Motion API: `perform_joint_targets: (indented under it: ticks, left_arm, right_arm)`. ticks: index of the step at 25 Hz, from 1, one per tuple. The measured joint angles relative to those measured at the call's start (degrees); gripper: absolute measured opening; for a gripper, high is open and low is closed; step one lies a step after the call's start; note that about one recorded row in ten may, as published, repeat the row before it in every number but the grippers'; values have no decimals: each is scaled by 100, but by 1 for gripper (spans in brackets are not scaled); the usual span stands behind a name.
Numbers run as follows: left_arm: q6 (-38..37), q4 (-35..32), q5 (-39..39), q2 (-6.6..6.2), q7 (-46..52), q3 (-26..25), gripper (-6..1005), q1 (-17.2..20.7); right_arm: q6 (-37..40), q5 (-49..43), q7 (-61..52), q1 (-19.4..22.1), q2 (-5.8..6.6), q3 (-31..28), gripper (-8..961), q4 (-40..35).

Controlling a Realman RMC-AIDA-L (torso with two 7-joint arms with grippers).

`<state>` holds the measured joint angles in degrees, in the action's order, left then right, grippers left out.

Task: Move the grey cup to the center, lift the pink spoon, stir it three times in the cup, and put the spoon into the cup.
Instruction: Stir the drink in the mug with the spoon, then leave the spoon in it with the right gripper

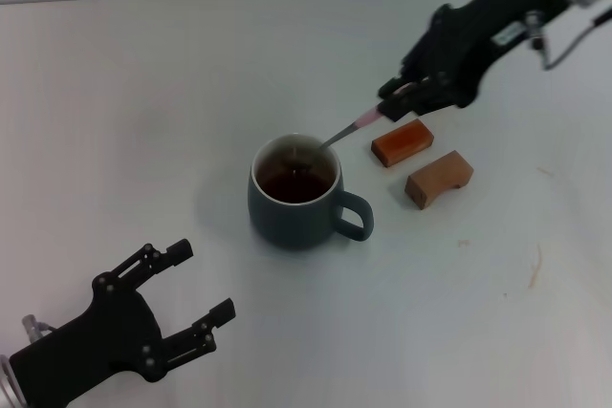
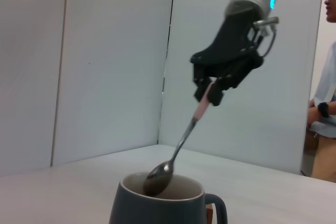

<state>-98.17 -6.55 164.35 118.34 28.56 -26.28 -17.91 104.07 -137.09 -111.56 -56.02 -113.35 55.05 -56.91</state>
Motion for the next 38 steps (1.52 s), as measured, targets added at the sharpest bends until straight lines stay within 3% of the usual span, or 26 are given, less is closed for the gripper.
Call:
perform_joint_targets:
  ticks: [9, 12, 17, 23, 29, 38]
  left_arm:
    - [21, 56, 0, 5, 0, 0, 842, -10]
    - [21, 95, 0, 13, 0, 1, 842, -11]
    - [49, 128, 1, 12, 0, -5, 842, -2]
    - [55, 128, 1, 17, 0, -9, 842, -18]
    - [57, 128, 0, 8, 0, -17, 842, -27]
    - [54, 128, 0, 5, 0, -57, 842, -44]
  right_arm:
    - [-406, -826, -241, -819, -473, 992, 123, 178]
    - [-452, -1009, -291, -1018, -573, 1270, 123, 291]
    - [-574, -987, -380, -1235, -597, 1640, 124, 464]
    - [-853, -1042, -484, -1305, -584, 1774, 124, 477]
    - [-576, -1241, -552, -1408, -583, 1822, 123, 488]
    - [-762, -947, -556, -1503, -607, 1997, 123, 490]
